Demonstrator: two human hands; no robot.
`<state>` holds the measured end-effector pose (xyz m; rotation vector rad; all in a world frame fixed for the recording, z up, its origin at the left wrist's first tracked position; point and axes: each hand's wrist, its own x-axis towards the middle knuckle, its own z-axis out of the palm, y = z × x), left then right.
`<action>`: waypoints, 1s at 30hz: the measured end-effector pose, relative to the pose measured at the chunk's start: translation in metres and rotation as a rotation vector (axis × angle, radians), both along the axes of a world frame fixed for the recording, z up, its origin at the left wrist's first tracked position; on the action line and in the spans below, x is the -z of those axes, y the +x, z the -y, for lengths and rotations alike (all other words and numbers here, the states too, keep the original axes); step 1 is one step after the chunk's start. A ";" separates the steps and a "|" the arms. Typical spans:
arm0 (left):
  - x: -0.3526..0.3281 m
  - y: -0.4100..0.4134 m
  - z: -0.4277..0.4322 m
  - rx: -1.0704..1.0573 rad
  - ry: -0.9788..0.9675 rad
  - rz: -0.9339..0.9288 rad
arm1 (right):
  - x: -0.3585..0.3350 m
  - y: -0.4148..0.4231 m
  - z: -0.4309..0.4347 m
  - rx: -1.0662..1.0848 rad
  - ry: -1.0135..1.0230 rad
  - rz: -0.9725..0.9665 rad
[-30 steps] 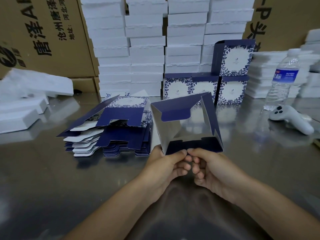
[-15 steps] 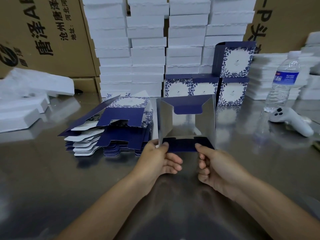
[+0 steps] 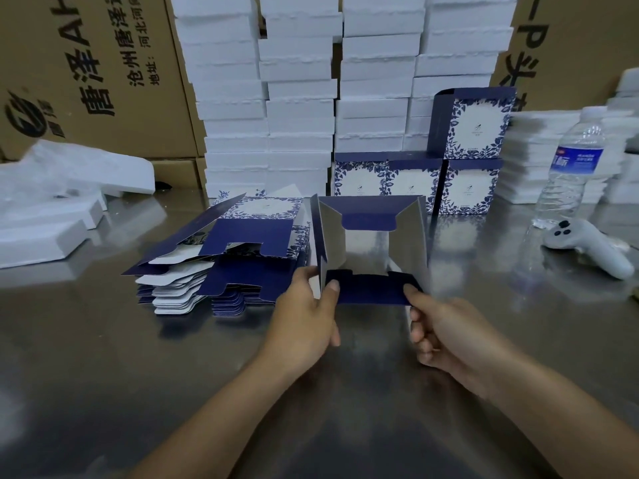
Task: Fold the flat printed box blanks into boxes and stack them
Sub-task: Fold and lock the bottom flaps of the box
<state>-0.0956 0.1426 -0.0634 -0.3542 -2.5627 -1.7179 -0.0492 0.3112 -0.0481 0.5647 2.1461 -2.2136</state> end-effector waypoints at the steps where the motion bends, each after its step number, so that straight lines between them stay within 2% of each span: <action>1: 0.001 0.000 0.002 -0.021 -0.121 -0.122 | 0.001 0.000 -0.001 0.014 0.209 -0.057; 3: 0.002 0.001 0.006 -0.064 -0.286 -0.285 | 0.005 0.001 -0.004 0.065 0.726 -0.214; 4: 0.001 0.001 0.008 -0.086 -0.326 -0.324 | 0.008 0.002 -0.006 0.091 0.922 -0.279; 5: 0.001 0.000 0.009 -0.107 -0.350 -0.346 | 0.009 0.002 -0.008 0.112 1.028 -0.328; 7: 0.001 0.001 0.010 -0.137 -0.371 -0.383 | 0.012 0.001 -0.011 0.129 1.091 -0.395; 10: 0.000 0.003 0.010 -0.130 -0.319 -0.433 | 0.012 -0.002 -0.012 0.124 0.965 -0.582; 13: -0.003 0.005 0.007 -0.018 -0.108 -0.402 | 0.010 -0.003 -0.010 0.077 0.857 -0.706; 16: -0.012 0.013 0.005 0.092 0.087 -0.406 | 0.012 -0.003 -0.010 0.003 0.841 -0.725; 21: -0.016 0.018 0.002 0.125 0.115 -0.445 | 0.016 -0.004 -0.015 -0.157 0.762 -0.706; 24: -0.019 0.017 0.004 0.091 0.232 -0.357 | 0.018 -0.005 -0.018 -0.215 0.754 -0.709; 27: -0.023 0.016 0.006 0.047 0.348 -0.277 | 0.019 -0.005 -0.017 -0.173 0.701 -0.821; 30: -0.028 0.019 0.005 0.012 0.374 -0.229 | 0.018 -0.007 -0.014 -0.049 0.687 -0.878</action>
